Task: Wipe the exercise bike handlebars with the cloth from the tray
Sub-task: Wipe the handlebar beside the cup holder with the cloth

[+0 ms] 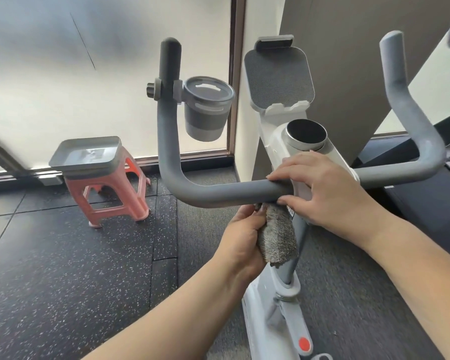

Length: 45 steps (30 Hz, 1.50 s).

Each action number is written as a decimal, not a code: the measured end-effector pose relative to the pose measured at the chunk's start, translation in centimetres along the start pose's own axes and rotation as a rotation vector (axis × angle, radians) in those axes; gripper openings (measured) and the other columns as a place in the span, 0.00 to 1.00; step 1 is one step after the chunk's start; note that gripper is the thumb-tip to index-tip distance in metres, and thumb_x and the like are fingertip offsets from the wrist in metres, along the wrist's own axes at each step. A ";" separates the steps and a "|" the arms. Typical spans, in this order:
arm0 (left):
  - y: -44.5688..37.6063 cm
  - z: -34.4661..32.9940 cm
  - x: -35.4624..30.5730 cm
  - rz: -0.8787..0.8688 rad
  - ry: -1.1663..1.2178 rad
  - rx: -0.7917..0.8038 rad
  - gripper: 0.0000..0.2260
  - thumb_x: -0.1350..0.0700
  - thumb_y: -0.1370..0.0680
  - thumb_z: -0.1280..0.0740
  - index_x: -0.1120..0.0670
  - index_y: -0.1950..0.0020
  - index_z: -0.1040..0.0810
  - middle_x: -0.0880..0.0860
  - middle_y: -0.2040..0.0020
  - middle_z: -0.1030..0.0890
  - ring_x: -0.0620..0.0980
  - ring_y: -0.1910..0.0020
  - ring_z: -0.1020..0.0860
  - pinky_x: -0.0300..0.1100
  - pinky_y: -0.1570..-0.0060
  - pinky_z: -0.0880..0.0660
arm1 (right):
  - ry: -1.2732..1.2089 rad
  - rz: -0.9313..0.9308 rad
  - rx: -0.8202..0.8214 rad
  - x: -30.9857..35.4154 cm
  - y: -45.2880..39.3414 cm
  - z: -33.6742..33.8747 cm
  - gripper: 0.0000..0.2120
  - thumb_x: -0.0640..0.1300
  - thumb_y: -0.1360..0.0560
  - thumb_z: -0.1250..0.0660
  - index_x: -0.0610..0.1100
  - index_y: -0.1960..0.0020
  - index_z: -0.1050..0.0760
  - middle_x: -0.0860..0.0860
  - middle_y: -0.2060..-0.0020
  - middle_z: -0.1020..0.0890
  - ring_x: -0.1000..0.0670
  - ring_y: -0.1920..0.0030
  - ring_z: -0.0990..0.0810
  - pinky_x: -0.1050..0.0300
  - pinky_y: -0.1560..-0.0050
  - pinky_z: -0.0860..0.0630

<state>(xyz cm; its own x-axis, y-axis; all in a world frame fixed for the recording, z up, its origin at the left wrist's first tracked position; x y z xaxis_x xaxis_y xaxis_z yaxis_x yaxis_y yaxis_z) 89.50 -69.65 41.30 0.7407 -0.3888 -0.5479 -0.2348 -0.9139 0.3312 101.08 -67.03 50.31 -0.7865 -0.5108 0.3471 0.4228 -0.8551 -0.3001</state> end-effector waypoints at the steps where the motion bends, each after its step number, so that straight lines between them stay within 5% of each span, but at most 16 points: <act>1: 0.1 0.3 -0.2 -0.007 -0.010 -0.003 0.16 0.73 0.24 0.44 0.59 0.50 0.21 0.57 0.58 0.18 0.52 0.60 0.19 0.47 0.52 0.23 | 0.003 0.000 -0.001 0.0 0.0 0.0 0.19 0.43 0.35 0.23 0.49 0.45 0.19 0.53 0.47 0.19 0.48 0.43 0.25 0.58 0.36 0.34; 12: 1.4 5.0 -3.6 -0.129 -0.029 -0.103 0.18 0.72 0.24 0.47 0.54 0.52 0.23 0.52 0.61 0.17 0.47 0.67 0.20 0.39 0.67 0.22 | 0.006 0.014 -0.027 0.1 0.3 -0.1 0.19 0.41 0.36 0.23 0.47 0.46 0.19 0.52 0.49 0.19 0.48 0.43 0.25 0.62 0.37 0.37; 17: 0.8 2.6 -1.8 -0.114 -0.020 -0.081 0.10 0.71 0.24 0.40 0.58 0.54 0.23 0.53 0.67 0.18 0.46 0.70 0.20 0.38 0.69 0.23 | -0.009 -0.002 -0.034 0.1 0.4 0.0 0.19 0.41 0.36 0.23 0.47 0.46 0.19 0.51 0.48 0.19 0.49 0.43 0.25 0.66 0.37 0.39; 24: -0.7 -0.6 1.2 -0.225 -0.098 -0.048 0.12 0.72 0.28 0.33 0.58 0.49 0.21 0.58 0.56 0.17 0.52 0.57 0.18 0.45 0.50 0.22 | 0.006 -0.007 -0.034 0.0 0.3 -0.1 0.20 0.41 0.37 0.23 0.48 0.45 0.19 0.50 0.47 0.19 0.49 0.42 0.25 0.66 0.37 0.40; 36: 0.7 2.9 -2.0 -0.220 -0.080 -0.155 0.10 0.71 0.25 0.38 0.59 0.56 0.21 0.54 0.65 0.16 0.48 0.67 0.19 0.37 0.64 0.21 | 0.012 -0.018 -0.027 0.0 0.4 -0.2 0.20 0.41 0.36 0.23 0.50 0.45 0.19 0.51 0.46 0.19 0.50 0.41 0.25 0.65 0.37 0.39; 42: 1.4 5.7 -5.6 -0.283 -0.063 -0.157 0.12 0.70 0.25 0.39 0.57 0.53 0.20 0.53 0.63 0.15 0.47 0.65 0.17 0.39 0.63 0.20 | 0.013 -0.028 -0.032 0.4 0.5 0.1 0.20 0.41 0.36 0.23 0.49 0.45 0.19 0.51 0.47 0.19 0.50 0.41 0.26 0.67 0.38 0.41; 45: 1.6 6.8 -7.2 -0.294 -0.050 -0.136 0.12 0.68 0.24 0.39 0.59 0.44 0.21 0.54 0.57 0.15 0.49 0.60 0.17 0.42 0.60 0.19 | 0.022 -0.029 -0.028 0.5 0.6 0.1 0.20 0.41 0.35 0.23 0.49 0.44 0.19 0.51 0.46 0.19 0.50 0.41 0.26 0.68 0.38 0.42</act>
<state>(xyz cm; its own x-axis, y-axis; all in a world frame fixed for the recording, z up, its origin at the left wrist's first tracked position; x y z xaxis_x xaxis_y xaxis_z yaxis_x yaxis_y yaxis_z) 79.56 -69.12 40.56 0.7318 -0.1190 -0.6710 0.0734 -0.9651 0.2512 100.98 -67.79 50.40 -0.8084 -0.4831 0.3363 0.3871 -0.8667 -0.3146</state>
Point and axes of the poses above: each hand's wrist, its own y-axis away from the middle knuckle, its own z-axis out of the back of the hand, x = y × z, the point moved 4 cm from there along -y, towards the middle knuckle
